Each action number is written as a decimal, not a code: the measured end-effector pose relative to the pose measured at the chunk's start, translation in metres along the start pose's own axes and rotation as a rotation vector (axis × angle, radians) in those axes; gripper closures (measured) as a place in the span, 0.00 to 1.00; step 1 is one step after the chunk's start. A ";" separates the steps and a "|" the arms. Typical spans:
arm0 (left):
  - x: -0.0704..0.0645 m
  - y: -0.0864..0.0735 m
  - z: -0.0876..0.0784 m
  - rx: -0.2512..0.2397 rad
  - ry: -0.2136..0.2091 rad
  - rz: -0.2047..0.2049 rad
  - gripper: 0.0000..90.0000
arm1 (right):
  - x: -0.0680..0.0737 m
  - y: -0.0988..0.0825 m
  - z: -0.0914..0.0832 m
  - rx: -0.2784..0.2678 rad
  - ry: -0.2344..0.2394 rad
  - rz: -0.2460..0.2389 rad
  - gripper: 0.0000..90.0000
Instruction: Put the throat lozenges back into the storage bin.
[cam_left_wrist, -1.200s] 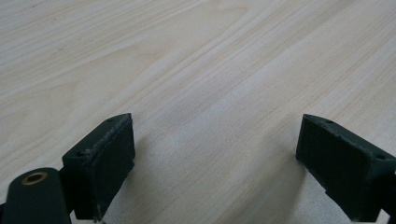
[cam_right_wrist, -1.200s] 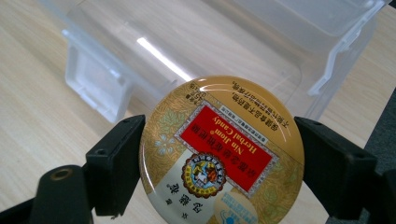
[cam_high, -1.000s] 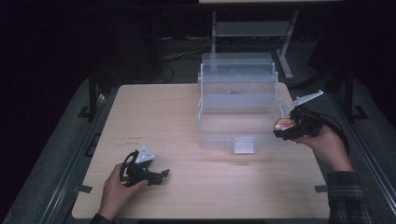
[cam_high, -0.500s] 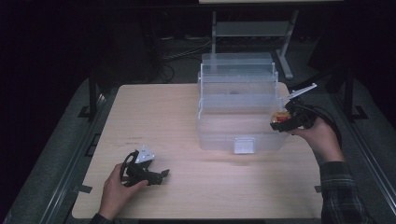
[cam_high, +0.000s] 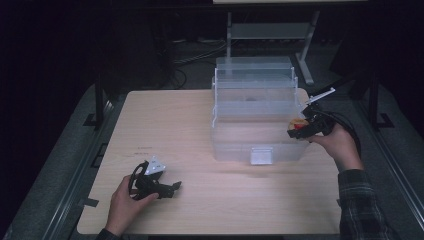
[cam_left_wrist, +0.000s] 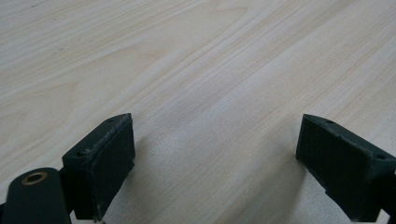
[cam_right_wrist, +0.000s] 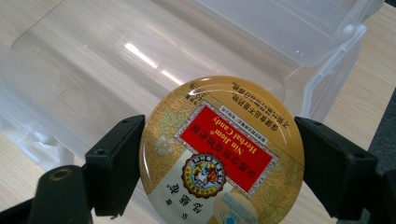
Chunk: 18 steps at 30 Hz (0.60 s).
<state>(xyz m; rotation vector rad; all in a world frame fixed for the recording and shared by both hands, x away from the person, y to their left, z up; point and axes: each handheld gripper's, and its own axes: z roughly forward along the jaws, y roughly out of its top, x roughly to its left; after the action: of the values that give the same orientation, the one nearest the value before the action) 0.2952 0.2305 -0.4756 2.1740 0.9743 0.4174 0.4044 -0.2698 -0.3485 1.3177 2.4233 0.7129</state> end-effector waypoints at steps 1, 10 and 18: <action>0.000 0.000 0.000 0.000 0.000 0.000 0.12 | 0.000 0.000 0.000 -0.001 -0.001 -0.002 0.21; 0.000 0.000 0.000 0.000 0.000 0.000 0.12 | 0.000 0.000 -0.001 -0.012 0.003 -0.003 0.19; 0.000 0.000 0.000 -0.001 0.000 0.000 0.12 | 0.001 -0.009 -0.014 -0.040 -0.003 0.004 0.17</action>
<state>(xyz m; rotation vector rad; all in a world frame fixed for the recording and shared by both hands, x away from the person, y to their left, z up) 0.2952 0.2305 -0.4756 2.1731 0.9744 0.4178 0.3906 -0.2769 -0.3421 1.3073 2.3919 0.7555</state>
